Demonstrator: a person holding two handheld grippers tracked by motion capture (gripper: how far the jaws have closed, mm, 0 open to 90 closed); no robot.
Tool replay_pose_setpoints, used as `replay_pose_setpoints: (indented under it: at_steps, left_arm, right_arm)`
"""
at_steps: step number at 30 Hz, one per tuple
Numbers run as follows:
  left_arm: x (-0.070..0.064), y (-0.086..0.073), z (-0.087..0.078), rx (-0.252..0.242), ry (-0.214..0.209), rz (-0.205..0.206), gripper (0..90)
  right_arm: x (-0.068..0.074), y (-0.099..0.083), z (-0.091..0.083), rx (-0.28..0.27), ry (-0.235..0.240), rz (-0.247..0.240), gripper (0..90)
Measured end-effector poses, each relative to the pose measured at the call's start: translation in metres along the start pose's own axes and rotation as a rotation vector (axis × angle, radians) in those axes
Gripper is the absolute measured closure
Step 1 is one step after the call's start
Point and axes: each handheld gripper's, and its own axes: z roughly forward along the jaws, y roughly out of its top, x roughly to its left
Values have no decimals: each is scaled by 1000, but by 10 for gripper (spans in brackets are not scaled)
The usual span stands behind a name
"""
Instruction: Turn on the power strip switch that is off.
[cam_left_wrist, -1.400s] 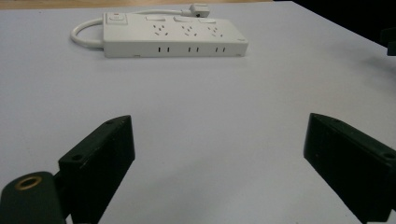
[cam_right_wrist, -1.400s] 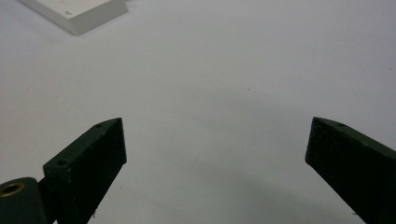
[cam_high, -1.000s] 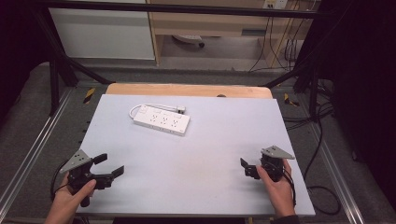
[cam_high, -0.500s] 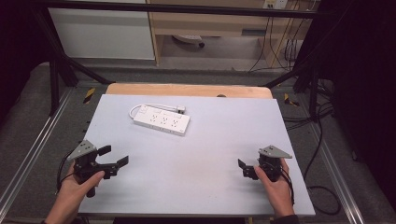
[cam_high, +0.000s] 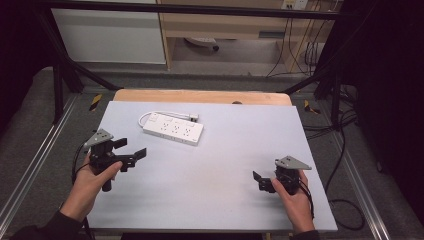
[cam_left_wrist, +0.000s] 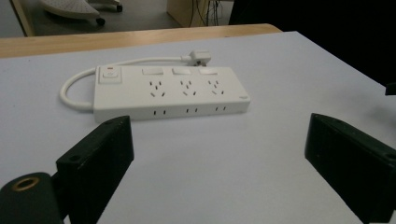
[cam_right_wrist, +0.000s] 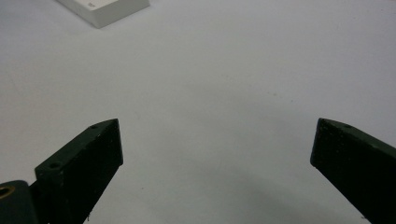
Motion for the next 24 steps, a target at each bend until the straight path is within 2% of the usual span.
replay_pose_setpoints:
  at_steps: [7,12,21,24]
  left_arm:
    - [-6,17,14,2,-1,20,80]
    - [-10,23,19,-2,-4,25,81]
    - [-15,37,32,10,5,60,81]
    - [-15,41,36,8,9,57,82]
  right_arm:
    - [0,0,-1,-7,0,1,27]
    - [0,0,-1,-9,-3,5,27]
    - [-1,0,-2,-11,-4,5,27]
    - [0,0,-2,-12,-1,6,26]
